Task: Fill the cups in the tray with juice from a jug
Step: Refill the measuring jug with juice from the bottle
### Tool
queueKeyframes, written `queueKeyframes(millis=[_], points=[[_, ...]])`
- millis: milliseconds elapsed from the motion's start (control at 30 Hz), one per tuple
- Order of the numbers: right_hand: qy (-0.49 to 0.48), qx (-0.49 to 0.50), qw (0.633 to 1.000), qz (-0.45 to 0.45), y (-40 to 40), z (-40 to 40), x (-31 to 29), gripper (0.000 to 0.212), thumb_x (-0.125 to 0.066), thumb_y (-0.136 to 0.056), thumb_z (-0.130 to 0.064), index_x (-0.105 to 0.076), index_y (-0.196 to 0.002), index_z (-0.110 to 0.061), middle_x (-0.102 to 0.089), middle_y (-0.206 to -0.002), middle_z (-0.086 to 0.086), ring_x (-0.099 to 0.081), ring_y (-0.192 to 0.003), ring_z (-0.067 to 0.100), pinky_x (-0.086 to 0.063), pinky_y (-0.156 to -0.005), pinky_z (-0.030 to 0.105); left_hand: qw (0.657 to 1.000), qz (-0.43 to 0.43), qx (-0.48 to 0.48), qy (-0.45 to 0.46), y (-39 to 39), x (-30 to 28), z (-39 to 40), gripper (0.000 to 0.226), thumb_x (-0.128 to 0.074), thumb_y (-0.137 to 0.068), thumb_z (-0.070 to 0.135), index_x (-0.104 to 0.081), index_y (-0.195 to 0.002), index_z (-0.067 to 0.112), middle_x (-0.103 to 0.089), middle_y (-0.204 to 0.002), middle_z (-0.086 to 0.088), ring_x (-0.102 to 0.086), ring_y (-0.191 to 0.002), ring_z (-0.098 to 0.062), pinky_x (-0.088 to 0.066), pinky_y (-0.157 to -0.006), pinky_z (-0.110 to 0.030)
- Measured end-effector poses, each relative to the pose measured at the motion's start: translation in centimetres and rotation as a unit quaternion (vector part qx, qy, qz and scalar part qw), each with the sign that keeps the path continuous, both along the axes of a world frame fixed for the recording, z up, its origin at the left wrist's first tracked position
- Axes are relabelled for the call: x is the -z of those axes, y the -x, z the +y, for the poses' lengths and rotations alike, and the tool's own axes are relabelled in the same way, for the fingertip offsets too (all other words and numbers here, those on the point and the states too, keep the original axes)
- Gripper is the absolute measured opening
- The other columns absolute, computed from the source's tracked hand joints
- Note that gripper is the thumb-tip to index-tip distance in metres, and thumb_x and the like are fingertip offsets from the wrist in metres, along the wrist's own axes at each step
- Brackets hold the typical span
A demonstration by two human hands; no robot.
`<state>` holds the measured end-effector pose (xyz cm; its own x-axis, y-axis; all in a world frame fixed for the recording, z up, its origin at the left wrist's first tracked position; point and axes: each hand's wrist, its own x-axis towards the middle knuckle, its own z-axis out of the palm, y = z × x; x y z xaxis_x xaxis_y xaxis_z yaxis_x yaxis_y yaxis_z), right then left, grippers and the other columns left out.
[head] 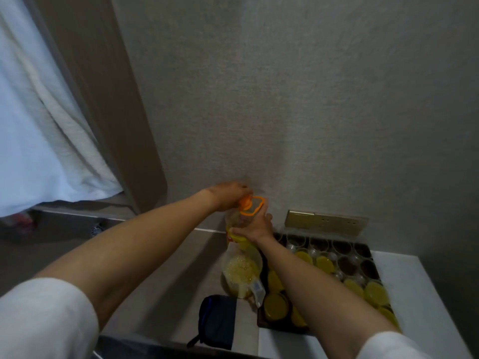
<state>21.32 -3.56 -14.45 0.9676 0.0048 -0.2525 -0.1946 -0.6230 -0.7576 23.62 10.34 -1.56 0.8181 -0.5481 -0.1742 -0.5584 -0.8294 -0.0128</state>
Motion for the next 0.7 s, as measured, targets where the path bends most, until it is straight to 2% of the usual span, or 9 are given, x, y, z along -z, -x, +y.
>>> queueKeyframes(millis=[100, 233, 333, 433, 567, 633, 700], points=[[-0.003, -0.011, 1.0, 0.002, 1.0, -0.6, -0.4, 0.161, -0.1, -0.055, -0.043, 0.022, -0.16, -0.032, -0.023, -0.155, 0.027, -0.039, -0.141, 0.047, -0.042, -0.113, 0.048, 0.999, -0.026, -0.028, 0.019, 1.1, -0.6, -0.1, 0.055, -0.058, -0.097, 0.006, -0.044, -0.149, 0.008, -0.047, -0.148, -0.016, -0.049, -0.133, -0.034, -0.039, -0.101, -0.036], [-0.024, -0.018, 0.999, 0.016, 2.2, -1.4, -0.6, 0.161, -0.1, -0.058, -0.041, 0.024, -0.16, -0.031, -0.007, -0.163, 0.029, -0.027, -0.149, 0.046, -0.034, -0.118, 0.048, 0.996, -0.078, -0.006, 0.053, 2.6, -1.1, -0.1, 0.053, -0.061, -0.086, -0.001, -0.054, -0.138, 0.006, -0.053, -0.138, -0.018, -0.052, -0.126, -0.036, -0.041, -0.1, -0.039], [-0.029, -0.02, 0.999, 0.036, 3.4, -1.8, -0.4, 0.156, -0.097, -0.063, -0.044, 0.023, -0.16, -0.029, 0.0, -0.166, 0.028, -0.02, -0.152, 0.046, -0.029, -0.12, 0.048, 0.99, -0.127, 0.053, 0.044, 4.0, -1.0, -0.2, 0.054, -0.064, -0.072, 0.0, -0.059, -0.125, 0.008, -0.056, -0.122, -0.015, -0.057, -0.109, -0.035, -0.05, -0.087, -0.044], [-0.035, -0.028, 0.998, 0.045, 4.5, -2.1, 0.2, 0.151, -0.094, -0.069, -0.044, 0.023, -0.161, -0.023, 0.001, -0.167, 0.026, -0.017, -0.154, 0.044, -0.029, -0.119, 0.045, 0.984, -0.132, 0.118, 0.004, 5.9, 0.0, -0.6, 0.052, -0.064, -0.064, 0.004, -0.058, -0.116, 0.007, -0.056, -0.112, -0.014, -0.054, -0.098, -0.034, -0.048, -0.073, -0.042], [-0.026, -0.05, 0.996, 0.075, 5.8, -1.9, 1.0, 0.143, -0.09, -0.074, -0.047, 0.019, -0.162, -0.017, 0.005, -0.168, 0.023, -0.009, -0.155, 0.043, -0.026, -0.12, 0.046, 0.989, -0.046, 0.136, -0.024, 7.9, 3.0, -1.4, 0.039, -0.063, -0.066, 0.013, -0.053, -0.104, 0.008, -0.054, -0.108, -0.014, -0.055, -0.094, -0.037, -0.05, -0.069, -0.047], [-0.001, -0.073, 0.995, 0.065, 6.3, -1.7, 1.1, 0.142, -0.088, -0.068, -0.056, 0.007, -0.163, -0.012, -0.002, -0.168, 0.022, -0.012, -0.154, 0.043, -0.026, -0.12, 0.045, 0.994, 0.016, 0.108, -0.026, 8.8, 4.4, -2.1, 0.047, -0.07, -0.065, 0.016, -0.055, -0.109, 0.007, -0.054, -0.11, -0.014, -0.056, -0.098, -0.036, -0.05, -0.075, -0.046], [0.007, -0.104, 0.993, 0.061, 6.8, -1.8, 1.0, 0.138, -0.085, -0.065, -0.057, -0.002, -0.163, -0.01, -0.005, -0.169, 0.018, -0.011, -0.154, 0.041, -0.027, -0.12, 0.044, 0.996, 0.051, 0.072, -0.018, 9.6, 5.7, -2.8, 0.053, -0.073, -0.071, 0.015, -0.055, -0.12, 0.005, -0.053, -0.119, -0.015, -0.054, -0.106, -0.034, -0.045, -0.08, -0.039]])
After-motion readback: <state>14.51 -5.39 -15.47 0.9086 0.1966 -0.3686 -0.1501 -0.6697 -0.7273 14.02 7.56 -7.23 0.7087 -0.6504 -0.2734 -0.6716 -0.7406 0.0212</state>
